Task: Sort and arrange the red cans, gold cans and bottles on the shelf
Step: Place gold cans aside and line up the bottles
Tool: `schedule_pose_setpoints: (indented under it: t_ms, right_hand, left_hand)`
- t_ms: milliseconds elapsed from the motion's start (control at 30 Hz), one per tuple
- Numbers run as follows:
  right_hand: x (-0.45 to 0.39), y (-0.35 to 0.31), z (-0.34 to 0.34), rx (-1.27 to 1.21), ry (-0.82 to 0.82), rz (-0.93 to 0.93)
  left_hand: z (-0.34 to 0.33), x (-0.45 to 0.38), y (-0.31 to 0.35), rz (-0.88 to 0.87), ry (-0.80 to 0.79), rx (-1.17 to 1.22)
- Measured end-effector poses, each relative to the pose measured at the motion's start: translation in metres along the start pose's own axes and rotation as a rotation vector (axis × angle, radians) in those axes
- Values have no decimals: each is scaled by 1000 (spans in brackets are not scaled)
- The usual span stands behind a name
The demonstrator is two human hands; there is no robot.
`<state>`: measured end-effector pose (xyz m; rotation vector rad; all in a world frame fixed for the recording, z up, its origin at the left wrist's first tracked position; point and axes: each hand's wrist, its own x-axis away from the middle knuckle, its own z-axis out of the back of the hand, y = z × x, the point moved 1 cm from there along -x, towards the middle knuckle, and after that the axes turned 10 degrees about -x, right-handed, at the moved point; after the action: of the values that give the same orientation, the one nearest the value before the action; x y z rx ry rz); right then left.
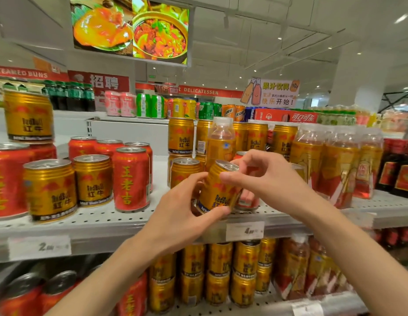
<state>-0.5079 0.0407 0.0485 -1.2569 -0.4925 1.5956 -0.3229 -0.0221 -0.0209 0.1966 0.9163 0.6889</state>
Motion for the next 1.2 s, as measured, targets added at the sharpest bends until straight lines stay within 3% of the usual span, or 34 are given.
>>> schedule_pose_setpoints:
  t_ms: [167,300,433,633,1000,1200]
  right_hand:
    - [-7,3,11,13,45,59]
    - [-12,13,31,374,205,190]
    - [-15,31,31,551,117,156]
    - [-22,39,39,631,135,183]
    - [-34,30,29,563,174,234]
    - [-62,15,-7,413,141,110]
  left_hand:
    - [-3,3,-4,40,27,-6]
    - [-6,3,-3,60,34,-10]
    - [-7,4,-3,71,47,-32]
    - [-6,8,-1,84,91,-29]
    - [4,16,4,172,170,-13]
    - [16,21,0,186,199,-40]
